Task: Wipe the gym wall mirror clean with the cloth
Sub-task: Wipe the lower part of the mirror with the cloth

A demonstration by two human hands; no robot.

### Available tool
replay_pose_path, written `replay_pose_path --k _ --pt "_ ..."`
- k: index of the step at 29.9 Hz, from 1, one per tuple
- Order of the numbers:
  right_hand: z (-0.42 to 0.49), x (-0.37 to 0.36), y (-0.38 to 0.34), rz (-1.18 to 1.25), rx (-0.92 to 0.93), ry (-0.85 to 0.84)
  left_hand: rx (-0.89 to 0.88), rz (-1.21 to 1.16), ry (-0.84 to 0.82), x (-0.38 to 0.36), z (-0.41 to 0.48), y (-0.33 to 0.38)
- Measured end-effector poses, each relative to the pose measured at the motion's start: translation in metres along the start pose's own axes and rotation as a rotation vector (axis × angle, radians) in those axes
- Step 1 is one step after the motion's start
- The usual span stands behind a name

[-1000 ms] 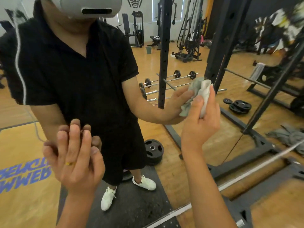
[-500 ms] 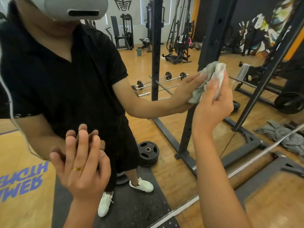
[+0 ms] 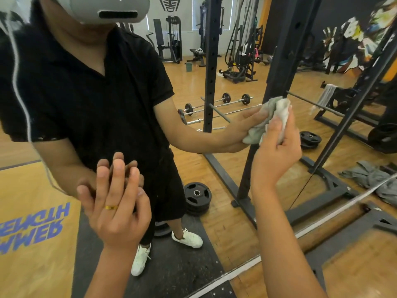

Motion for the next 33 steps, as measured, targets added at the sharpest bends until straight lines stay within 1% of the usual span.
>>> replay_pose_path --k 2,4,6,7,8,9,10,13,14,15,17,19,21,25,33 --pt "-0.035 -0.011 -0.007 0.04 0.005 -0.01 -0.003 0.004 0.0 0.0 -0.001 0.0" --pt "-0.087 -0.016 -0.01 0.088 0.067 -0.112 0.002 0.002 -0.003 0.0 -0.001 0.0" --pt "-0.121 -0.014 -0.009 0.017 0.229 -0.213 0.007 -0.009 0.001 0.0 -0.001 0.001" --pt "-0.123 -0.014 -0.008 -0.038 0.329 -0.238 0.008 -0.018 0.005 0.001 -0.001 0.001" --pt "-0.116 -0.015 -0.006 -0.076 0.415 -0.244 0.011 -0.026 0.006 0.0 -0.001 0.001" --pt "-0.106 -0.015 -0.005 -0.095 0.454 -0.226 0.012 -0.03 0.009 0.0 -0.002 0.001" --pt "-0.096 -0.015 -0.005 -0.093 0.431 -0.19 0.009 -0.027 0.012 -0.001 -0.001 0.001" --pt "-0.087 -0.02 -0.017 0.012 0.181 -0.105 0.001 -0.016 0.012 -0.001 -0.002 0.0" --pt "-0.093 -0.023 -0.021 0.043 0.13 -0.084 0.004 -0.021 0.009 -0.001 -0.003 0.0" --pt "-0.102 -0.026 -0.024 0.06 0.117 -0.078 0.009 -0.028 0.001 0.0 -0.003 0.0" --pt "-0.127 -0.028 -0.023 0.062 0.161 -0.127 0.017 -0.041 -0.022 0.001 -0.003 0.0" --pt "-0.156 -0.025 -0.017 0.045 0.193 -0.216 0.019 -0.048 -0.039 0.003 -0.003 -0.001" --pt "-0.176 -0.021 -0.012 0.049 0.172 -0.267 0.014 -0.045 -0.047 0.003 -0.003 -0.002" --pt "-0.182 -0.019 -0.011 0.039 0.142 -0.253 0.016 -0.052 -0.044 0.003 -0.005 -0.002" --pt "-0.176 -0.016 -0.009 0.012 0.212 -0.273 0.023 -0.025 -0.03 0.003 -0.006 -0.001"
Point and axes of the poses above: each hand's wrist, its own z-axis towards the middle knuckle, its own x-axis out of the back of the hand, y = z × x, the point moved 1 cm from there along z, towards the middle knuckle, and after that the axes turned 12 degrees about -x, right-handed, at the moved point
